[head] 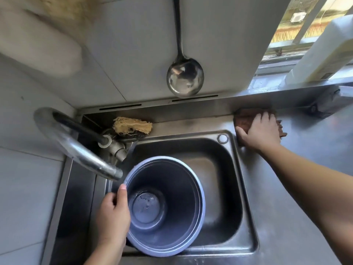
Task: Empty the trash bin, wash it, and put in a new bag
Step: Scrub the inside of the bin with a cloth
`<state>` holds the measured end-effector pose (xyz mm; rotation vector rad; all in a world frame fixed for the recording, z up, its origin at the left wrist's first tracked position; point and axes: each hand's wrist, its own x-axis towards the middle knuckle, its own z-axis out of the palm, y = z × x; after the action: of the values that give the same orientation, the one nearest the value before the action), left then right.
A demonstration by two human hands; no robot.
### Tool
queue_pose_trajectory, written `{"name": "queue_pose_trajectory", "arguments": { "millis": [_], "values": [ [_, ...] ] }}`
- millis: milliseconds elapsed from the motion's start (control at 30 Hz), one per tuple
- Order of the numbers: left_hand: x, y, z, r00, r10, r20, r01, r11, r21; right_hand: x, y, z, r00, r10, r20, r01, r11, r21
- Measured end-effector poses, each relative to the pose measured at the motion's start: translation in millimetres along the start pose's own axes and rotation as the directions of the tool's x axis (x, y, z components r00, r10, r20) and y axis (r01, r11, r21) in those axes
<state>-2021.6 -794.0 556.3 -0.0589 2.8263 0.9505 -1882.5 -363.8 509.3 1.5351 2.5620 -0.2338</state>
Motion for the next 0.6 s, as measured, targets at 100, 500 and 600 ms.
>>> {"name": "queue_pose_trajectory", "arguments": {
  "millis": [100, 500, 600],
  "values": [
    [-4, 12, 4, 1.0, -0.007, 0.008, 0.007, 1.0, -0.025, 20, -4, 12, 0.987, 0.128, 0.094, -0.137, 0.986, 0.095],
    [-6, 21, 1, 0.995, -0.08, 0.053, 0.085, 0.992, -0.092, 26, -20, 53, 0.95, 0.232, -0.209, -0.159, 0.935, 0.316],
    [-7, 25, 1, 0.996, -0.069, 0.058, 0.075, 0.993, -0.092, 14, -17, 38, 0.97, 0.176, -0.169, -0.088, 0.898, 0.432]
  ]
}}
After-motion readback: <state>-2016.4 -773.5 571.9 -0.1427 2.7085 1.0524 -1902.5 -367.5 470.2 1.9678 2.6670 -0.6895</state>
